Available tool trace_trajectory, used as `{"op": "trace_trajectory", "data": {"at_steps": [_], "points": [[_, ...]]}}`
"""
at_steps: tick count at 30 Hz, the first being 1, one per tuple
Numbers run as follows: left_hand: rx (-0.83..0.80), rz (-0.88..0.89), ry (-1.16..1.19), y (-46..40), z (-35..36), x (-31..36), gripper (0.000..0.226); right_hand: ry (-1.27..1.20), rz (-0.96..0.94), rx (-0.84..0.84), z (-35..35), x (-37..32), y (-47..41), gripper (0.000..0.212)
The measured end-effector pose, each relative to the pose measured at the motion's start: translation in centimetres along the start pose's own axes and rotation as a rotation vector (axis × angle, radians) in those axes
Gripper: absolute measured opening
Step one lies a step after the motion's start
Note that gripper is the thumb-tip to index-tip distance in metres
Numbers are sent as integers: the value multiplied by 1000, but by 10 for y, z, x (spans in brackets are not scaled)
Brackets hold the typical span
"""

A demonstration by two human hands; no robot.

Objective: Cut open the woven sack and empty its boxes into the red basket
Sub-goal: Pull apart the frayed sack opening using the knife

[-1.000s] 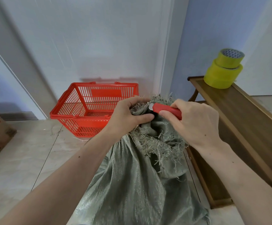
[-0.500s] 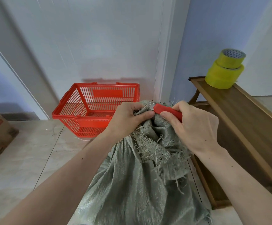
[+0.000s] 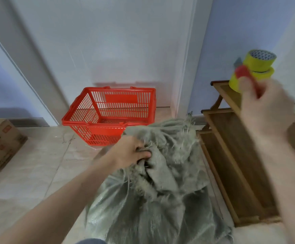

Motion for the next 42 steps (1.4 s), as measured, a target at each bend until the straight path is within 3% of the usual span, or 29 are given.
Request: {"op": "trace_trajectory", "data": {"at_steps": [1,3,7,10,13,19,23,26,29,32,34,36,38,42], "points": [[19,-69,67,4,5,-13,33,10,-2,-24,-5,1,-10,59],[110,-122,229,1,6,-19,27,41,-104,-233,11,-18,-7,50],[77,30,383,-4,-4,21,4,-118,-166,-625,58,-49,31,52],[76,123,491,0,-9,25,17,-386,-176,-776,74,-58,39,56],[128,121,605,0,-15,19,21,-515,-137,-745,82,-56,41,35],[265,16,840,1,-24,-6,7,-560,-21,-747,82,-33,39,27],[254,-204,1159,-3,-23,-24,24,-516,-11,-766,82,-23,42,20],[337,-382,1430,-3,-25,-39,20,-415,-16,-759,80,-9,42,21],[438,-499,1482,-2,-23,-51,4,-312,-24,-802,83,-3,43,22],[385,-379,1353,-3,-22,-43,7,-373,-3,-818,86,-10,43,23],[293,-262,1253,-3,-26,-33,8,-483,34,-779,89,-22,40,43],[235,-201,1231,-3,-32,-25,10,-428,-70,-757,99,-35,37,59],[172,-176,1292,-1,-35,-19,16,-412,-133,-771,109,-44,36,42],[98,-221,1337,7,-42,-20,27,-675,103,-847,117,-47,27,25]]}}
Point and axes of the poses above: each hand's wrist, its own y-axis away from the middle knuckle, its own z-axis out of the palm, x = y × z, the point moved 4 cm from there along -y, towards the middle knuckle, and after that the axes turned 11 degrees about -z, right-handed, at the moved point
